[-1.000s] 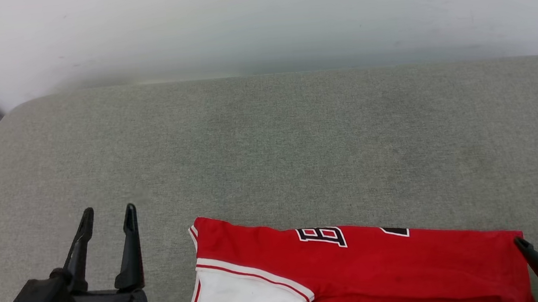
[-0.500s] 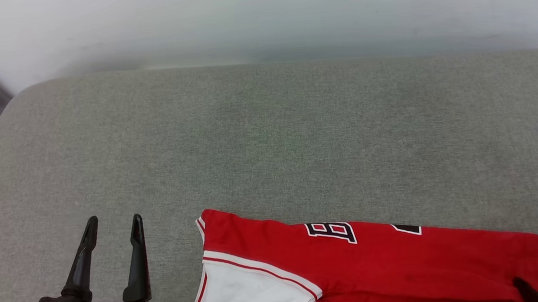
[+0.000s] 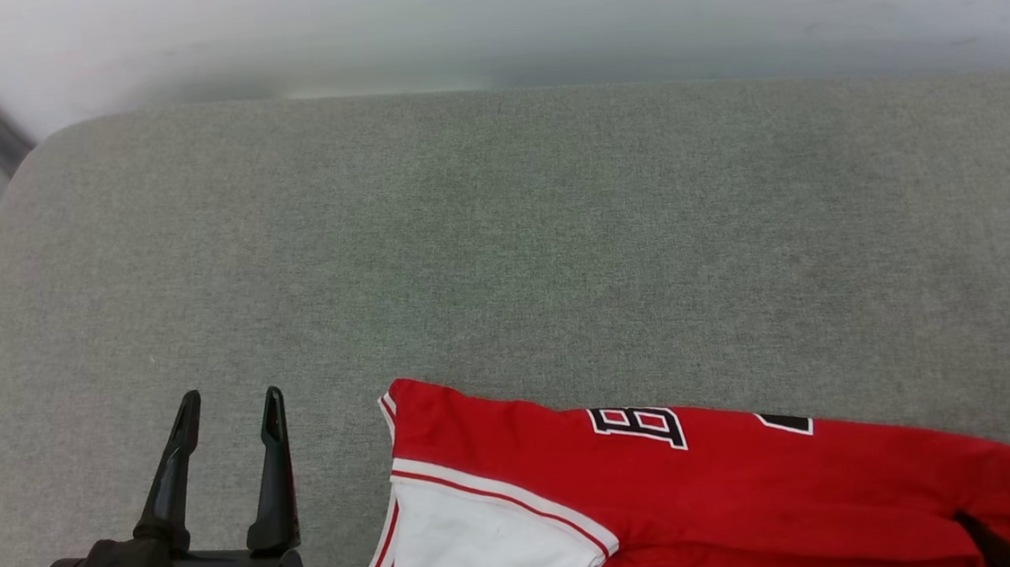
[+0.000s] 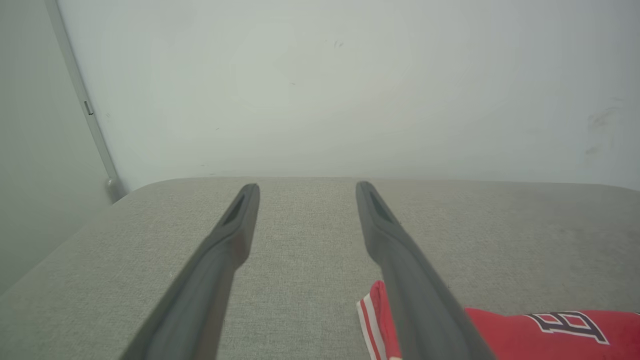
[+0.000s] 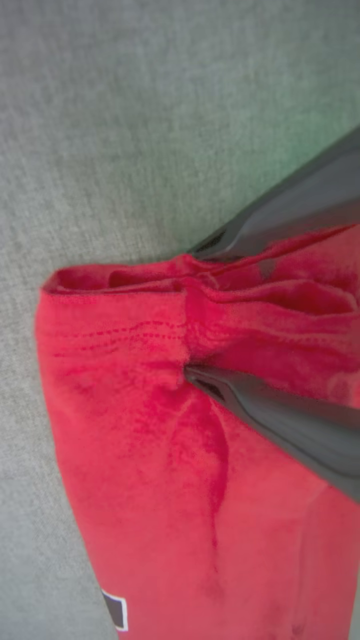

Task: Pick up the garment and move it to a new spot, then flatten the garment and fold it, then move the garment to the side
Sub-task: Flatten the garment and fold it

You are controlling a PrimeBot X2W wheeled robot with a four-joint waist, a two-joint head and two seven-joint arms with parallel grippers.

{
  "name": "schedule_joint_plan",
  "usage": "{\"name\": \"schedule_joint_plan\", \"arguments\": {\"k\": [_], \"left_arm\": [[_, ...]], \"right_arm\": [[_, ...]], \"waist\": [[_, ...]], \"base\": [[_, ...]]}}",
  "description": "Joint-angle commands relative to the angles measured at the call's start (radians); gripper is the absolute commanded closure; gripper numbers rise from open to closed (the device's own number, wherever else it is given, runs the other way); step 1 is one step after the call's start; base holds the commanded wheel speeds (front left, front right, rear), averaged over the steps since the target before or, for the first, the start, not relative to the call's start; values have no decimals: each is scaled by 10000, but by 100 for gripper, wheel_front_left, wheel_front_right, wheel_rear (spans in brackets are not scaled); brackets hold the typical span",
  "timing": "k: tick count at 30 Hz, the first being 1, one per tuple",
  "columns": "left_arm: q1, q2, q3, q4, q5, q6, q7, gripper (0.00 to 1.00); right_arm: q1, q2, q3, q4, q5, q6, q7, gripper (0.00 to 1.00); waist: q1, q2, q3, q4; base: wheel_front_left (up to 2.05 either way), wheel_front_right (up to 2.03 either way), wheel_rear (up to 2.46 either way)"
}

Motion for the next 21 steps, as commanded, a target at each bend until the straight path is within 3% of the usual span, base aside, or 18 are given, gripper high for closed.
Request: {"name": "schedule_joint_plan", "arguments": {"k": [1,2,3,4,10,21], "left_arm": [[-152,-28,32,16,17,-2,-46,0],[-163,-37,51,42,25,-9,-46,0],[-166,-40,63,71,43,-13,-46,0],[-165,-44,74,92,66,-16,-46,0],[18,-29,90,175,62,-24,-46,0],[83,104,-90,196,-58,-27,-46,0]], "right_arm": [[256,887,960,541,205,160,368,5],[257,890,1096,520,237,163,299,56],[233,887,1169,488,251,172,193,92],[207,854,1232,467,240,172,88,100],[-111,180,818,352,-150,89,-777,100],[-821,-700,-1252,619,-444,85,-1354,100]], "waist": [[1,0,2,-1],[1,0,-5,-7],[1,0,-19,-20],[1,0,-44,-37],[1,0,-282,-237],[1,0,-497,-504]], "base": [[0,0,0],[0,0,0],[0,0,0],[0,0,0],[0,0,0],[0,0,0]]}}
